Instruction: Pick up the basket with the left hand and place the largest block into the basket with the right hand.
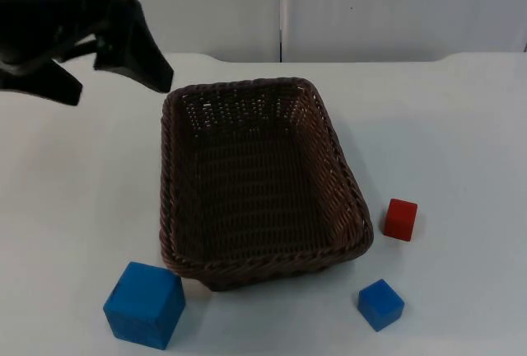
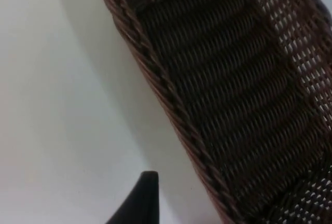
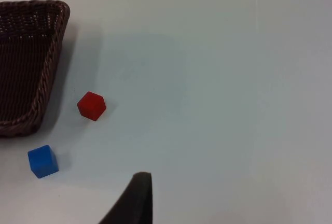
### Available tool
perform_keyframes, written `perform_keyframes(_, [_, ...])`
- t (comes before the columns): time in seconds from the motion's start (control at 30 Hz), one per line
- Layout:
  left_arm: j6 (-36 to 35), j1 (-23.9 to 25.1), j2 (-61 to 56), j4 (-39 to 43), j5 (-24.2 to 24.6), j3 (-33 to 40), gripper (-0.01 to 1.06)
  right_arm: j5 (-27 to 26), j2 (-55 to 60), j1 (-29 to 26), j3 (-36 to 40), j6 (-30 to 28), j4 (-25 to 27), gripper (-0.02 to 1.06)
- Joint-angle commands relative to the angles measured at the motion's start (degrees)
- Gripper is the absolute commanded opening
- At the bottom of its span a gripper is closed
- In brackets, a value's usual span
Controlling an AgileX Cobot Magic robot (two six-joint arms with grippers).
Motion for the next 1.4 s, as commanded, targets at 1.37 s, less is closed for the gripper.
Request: perform_keyframes(1.37, [-10.5,-4.7,27.5,-1.1,-8.7,-8.1,1.05,-0.2,-0.1,-0.4,0.2,-0.6,0.2,1.05])
